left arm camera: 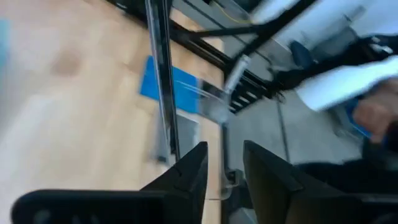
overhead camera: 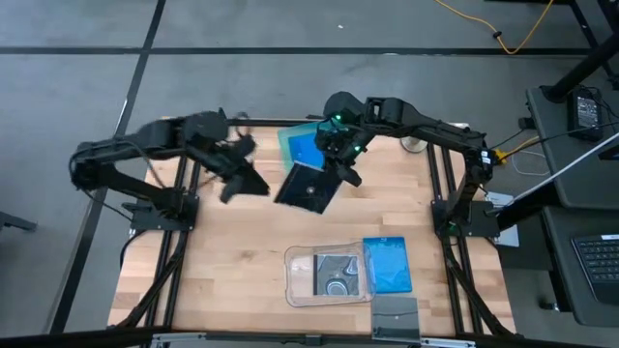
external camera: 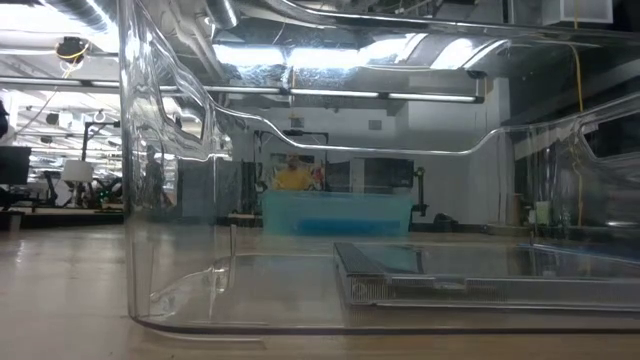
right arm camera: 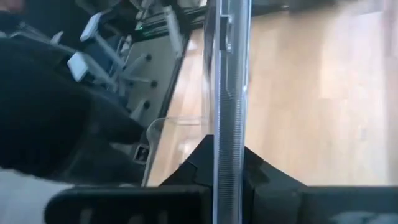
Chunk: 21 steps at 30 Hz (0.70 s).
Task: Pick & place jewel cases by type
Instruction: Put the top black CD case into the transparent bin
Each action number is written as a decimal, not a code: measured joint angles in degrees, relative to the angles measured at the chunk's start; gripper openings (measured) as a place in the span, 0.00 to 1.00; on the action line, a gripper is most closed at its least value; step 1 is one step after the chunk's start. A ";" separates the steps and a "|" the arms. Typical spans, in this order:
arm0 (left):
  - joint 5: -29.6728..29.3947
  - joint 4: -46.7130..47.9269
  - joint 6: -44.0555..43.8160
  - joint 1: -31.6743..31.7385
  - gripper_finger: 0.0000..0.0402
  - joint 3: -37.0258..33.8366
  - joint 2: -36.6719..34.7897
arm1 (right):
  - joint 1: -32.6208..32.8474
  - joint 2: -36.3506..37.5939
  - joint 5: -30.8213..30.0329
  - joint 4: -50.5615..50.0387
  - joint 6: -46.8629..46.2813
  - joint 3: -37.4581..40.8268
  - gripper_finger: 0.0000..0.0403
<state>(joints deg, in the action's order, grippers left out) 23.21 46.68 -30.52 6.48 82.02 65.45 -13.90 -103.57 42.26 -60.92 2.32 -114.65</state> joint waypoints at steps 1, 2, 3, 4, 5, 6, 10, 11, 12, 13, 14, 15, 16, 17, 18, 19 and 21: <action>-0.69 1.50 -0.05 0.80 0.25 0.00 -1.38 | -0.07 -0.18 -0.13 0.16 -0.08 0.02 0.06; -1.62 2.58 -0.45 1.65 0.26 0.00 -2.78 | -0.11 -0.21 -0.28 -0.50 -0.05 0.04 0.05; -3.14 3.32 -1.01 2.32 0.27 0.00 -4.28 | -0.10 -0.17 -0.17 -1.78 0.10 0.04 0.05; -4.70 4.18 -1.56 2.92 0.27 0.00 -5.81 | 0.00 -0.05 0.03 -3.16 0.58 0.04 0.05; -6.13 4.83 -1.64 3.49 0.27 0.00 -7.38 | 0.05 -0.04 0.24 -4.67 1.00 0.02 0.05; -7.88 5.24 -1.67 3.88 0.28 0.00 -8.93 | 0.25 -0.04 0.31 -6.72 1.24 0.02 0.05; -15.39 6.59 -1.68 4.48 0.27 0.00 -13.42 | 1.61 -0.04 -1.04 -12.94 2.13 0.03 0.06; -16.94 6.68 -1.67 4.50 0.27 0.00 -14.30 | 2.27 -0.04 -1.48 -13.66 2.25 0.33 0.06; -18.28 6.88 -1.51 4.50 0.27 0.00 -15.10 | 2.98 -0.04 -1.46 -14.15 1.99 0.66 0.06; -19.32 7.17 -1.03 4.50 0.27 0.00 -15.82 | 3.71 -0.06 -1.46 -14.56 1.19 1.00 0.06; -20.38 7.55 -0.60 4.49 0.27 0.00 -16.38 | 4.56 -0.06 -1.42 -14.57 0.64 1.48 0.06; -21.50 8.00 -0.18 4.47 0.27 0.00 -16.85 | 5.46 -0.06 -1.28 -14.37 -0.08 2.04 0.06; -22.55 8.38 0.26 4.50 0.27 0.00 -17.21 | 6.41 -0.04 -1.27 -14.16 -0.48 2.64 0.05; -23.48 8.60 0.62 4.49 0.27 0.00 -17.45 | 7.44 -0.04 -1.31 -13.95 -0.70 3.30 0.05; -24.37 8.83 1.05 4.50 0.27 0.00 -17.53 | 8.55 -0.06 -1.31 -13.43 -1.30 4.14 0.05; -25.11 9.12 1.57 4.50 0.27 0.00 -17.53 | 9.64 -0.04 -1.40 -12.34 -2.35 5.26 0.05; -26.28 9.65 2.70 4.50 0.28 0.00 -17.53 | 11.90 -0.04 -1.28 -9.14 -5.12 8.08 0.06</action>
<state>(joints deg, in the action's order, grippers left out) -3.07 56.34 -27.81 10.98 82.02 47.92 -2.00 -103.61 40.99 -70.06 -2.81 -106.56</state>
